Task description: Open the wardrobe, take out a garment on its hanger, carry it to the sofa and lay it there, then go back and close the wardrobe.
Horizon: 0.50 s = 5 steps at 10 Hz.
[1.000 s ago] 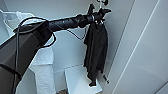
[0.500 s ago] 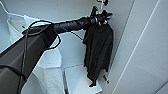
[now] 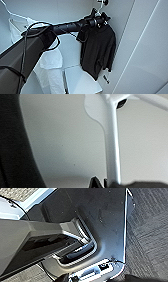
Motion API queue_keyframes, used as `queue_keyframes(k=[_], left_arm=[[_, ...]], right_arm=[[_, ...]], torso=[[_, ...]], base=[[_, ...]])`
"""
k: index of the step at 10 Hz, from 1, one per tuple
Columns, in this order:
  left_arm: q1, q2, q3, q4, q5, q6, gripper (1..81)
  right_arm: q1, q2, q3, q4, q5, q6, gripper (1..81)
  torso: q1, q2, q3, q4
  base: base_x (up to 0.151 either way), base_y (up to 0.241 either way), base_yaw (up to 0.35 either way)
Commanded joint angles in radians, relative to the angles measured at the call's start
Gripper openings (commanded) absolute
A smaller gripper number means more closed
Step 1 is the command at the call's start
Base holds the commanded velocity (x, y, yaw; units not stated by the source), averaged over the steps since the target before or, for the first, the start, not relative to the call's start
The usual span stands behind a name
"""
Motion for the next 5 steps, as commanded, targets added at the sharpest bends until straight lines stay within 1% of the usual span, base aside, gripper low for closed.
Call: queue_keyframes(k=[1, 3, 4, 5], left_arm=[[-0.257, -0.013, 0.002, 0.021, -0.031, 0.018, 1.0], [-0.297, -0.039, 0.039, 0.021, -0.027, 0.018, 1.0], [-0.297, -0.053, 0.048, 0.022, -0.022, 0.018, 1.0], [-0.293, -0.061, 0.056, 0.034, -0.015, 0.018, 1.0]], right_arm=[[0.02, 0.002, 0.007, 0.003, -0.07, -0.004, 81.1], [0.022, 0.002, 0.003, 0.006, -0.071, -0.004, 81.1], [0.022, -0.001, 0.003, 0.004, -0.07, -0.004, 81.1], [0.023, -0.001, 0.007, 0.003, -0.07, -0.004, 81.1]], torso=[[0.0, 0.0, 0.0, 0.0], [0.0, 0.0, 0.0, 0.0], [0.0, 0.0, 0.0, 0.0], [0.0, 0.0, 0.0, 0.088]], base=[[0.0, 0.0, 0.0], [0.0, 0.0, 0.0], [0.0, 0.0, 0.0], [0.0, 0.0, 0.0]])
